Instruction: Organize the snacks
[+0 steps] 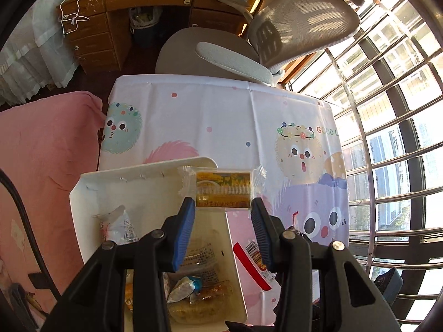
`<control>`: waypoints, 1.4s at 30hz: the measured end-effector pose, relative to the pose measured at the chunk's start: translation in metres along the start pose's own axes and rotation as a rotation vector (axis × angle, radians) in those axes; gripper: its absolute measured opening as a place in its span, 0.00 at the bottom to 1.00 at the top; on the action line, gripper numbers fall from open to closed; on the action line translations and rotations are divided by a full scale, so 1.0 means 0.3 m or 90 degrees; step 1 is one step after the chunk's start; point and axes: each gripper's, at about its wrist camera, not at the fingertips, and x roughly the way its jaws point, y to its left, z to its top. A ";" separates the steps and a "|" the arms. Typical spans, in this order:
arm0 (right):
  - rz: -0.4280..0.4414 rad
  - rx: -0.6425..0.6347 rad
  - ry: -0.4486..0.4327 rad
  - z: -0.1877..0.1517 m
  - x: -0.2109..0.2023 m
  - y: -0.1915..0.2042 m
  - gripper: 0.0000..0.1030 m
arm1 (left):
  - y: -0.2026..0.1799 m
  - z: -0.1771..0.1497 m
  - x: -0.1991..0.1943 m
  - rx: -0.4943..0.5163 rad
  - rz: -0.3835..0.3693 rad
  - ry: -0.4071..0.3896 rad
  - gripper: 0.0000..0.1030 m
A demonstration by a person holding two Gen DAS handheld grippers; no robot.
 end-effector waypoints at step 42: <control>0.014 0.196 0.161 -0.280 -0.553 -0.225 0.72 | -0.307 -0.734 -0.198 -0.061 -0.050 -0.183 0.78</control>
